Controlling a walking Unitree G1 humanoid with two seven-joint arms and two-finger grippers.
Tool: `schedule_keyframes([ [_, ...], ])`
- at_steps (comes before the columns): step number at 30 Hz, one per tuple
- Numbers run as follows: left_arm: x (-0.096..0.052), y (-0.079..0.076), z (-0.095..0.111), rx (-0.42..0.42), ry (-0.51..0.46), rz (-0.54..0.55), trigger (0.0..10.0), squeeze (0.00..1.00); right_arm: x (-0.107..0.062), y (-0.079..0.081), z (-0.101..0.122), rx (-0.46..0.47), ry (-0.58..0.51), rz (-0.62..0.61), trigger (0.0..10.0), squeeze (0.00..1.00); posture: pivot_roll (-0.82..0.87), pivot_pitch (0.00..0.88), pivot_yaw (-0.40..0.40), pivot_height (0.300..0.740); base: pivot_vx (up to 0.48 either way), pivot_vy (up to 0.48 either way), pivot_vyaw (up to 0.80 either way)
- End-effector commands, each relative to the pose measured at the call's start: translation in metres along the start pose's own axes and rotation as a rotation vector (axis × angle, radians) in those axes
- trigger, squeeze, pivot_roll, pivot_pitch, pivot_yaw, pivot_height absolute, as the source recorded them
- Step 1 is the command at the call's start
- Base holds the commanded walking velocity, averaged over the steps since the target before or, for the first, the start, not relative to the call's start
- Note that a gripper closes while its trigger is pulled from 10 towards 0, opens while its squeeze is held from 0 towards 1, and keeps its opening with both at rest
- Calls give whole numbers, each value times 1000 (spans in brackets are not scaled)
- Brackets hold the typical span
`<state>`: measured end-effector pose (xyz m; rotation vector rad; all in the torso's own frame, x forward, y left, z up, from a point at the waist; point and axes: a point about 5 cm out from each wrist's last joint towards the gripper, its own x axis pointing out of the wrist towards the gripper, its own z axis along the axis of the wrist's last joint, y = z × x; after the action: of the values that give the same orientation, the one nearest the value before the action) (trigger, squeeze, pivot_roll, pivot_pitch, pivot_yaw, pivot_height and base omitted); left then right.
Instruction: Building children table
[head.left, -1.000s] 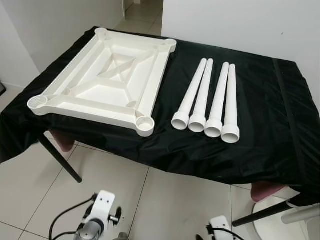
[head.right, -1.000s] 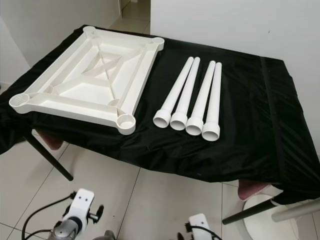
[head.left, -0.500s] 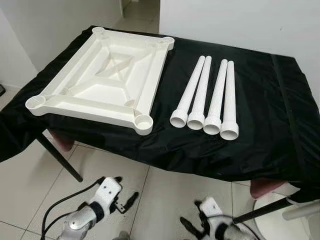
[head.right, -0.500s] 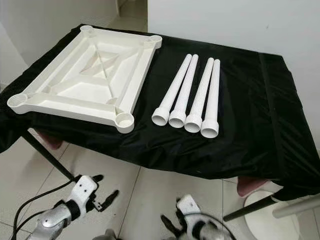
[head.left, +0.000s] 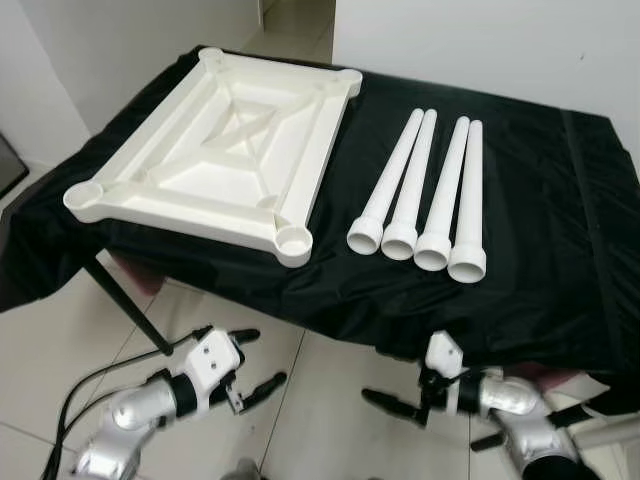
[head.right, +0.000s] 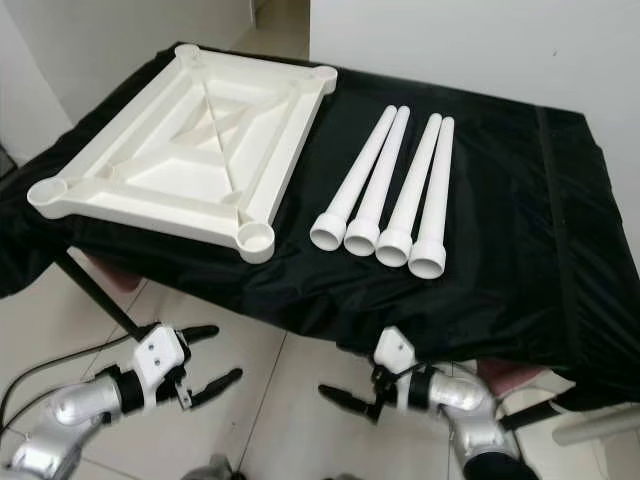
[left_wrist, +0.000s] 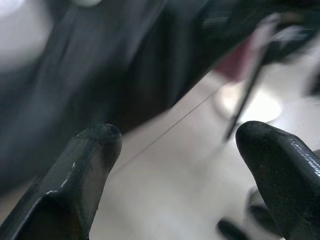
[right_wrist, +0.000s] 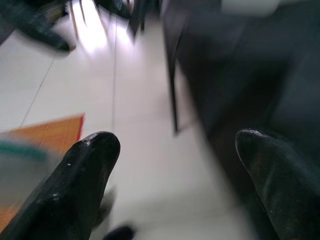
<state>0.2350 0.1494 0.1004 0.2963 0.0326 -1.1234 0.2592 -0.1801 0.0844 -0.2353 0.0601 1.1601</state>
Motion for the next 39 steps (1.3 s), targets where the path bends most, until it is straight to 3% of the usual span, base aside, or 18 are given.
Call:
schedule_keyframes([
  [1,-2,5,13,-3,-28,-16,10000,0,4,-5,14,5,-68,2,10000,0,151,50,-11,740,0,0,0],
  [2,-2,5,13,-3,-28,-16,10000,0,4,-5,14,5,-68,2,10000,0,151,50,-11,740,0,0,0],
  [4,-3,18,34,-31,-99,37,10000,0,7,-17,34,-7,-138,-29,10000,0,152,46,-13,740,0,0,0],
  [8,-1,33,68,-78,-254,128,10000,0,15,-40,68,-22,-291,-186,10000,0,153,33,-18,740,0,0,0],
  [11,-1,35,73,-90,-264,153,10000,0,15,-42,76,3,-317,-221,10000,0,153,33,-18,740,0,0,0],
  [16,5,54,80,-126,-296,379,10000,0,26,-55,102,31,-412,-449,10000,0,150,19,-20,740,0,0,0],
  [21,8,64,81,-176,-311,495,10000,0,31,-59,105,13,-394,-593,10000,0,150,13,-24,740,0,0,0],
  [22,9,71,81,-183,-313,573,10000,0,33,-61,105,13,-394,-673,10000,0,150,11,-25,740,0,0,0],
  [30,7,83,81,-233,-287,747,10000,0,32,-67,106,85,-404,-847,10000,0,148,7,-32,740,0,0,0],
  [33,2,89,74,-278,-259,850,10000,0,33,-67,104,74,-348,-890,10000,0,151,15,-46,740,0,0,0],
  [39,-8,97,69,-224,-191,931,10000,0,28,-72,98,40,-263,-1002,10000,0,150,19,-44,740,0,0,0],
])
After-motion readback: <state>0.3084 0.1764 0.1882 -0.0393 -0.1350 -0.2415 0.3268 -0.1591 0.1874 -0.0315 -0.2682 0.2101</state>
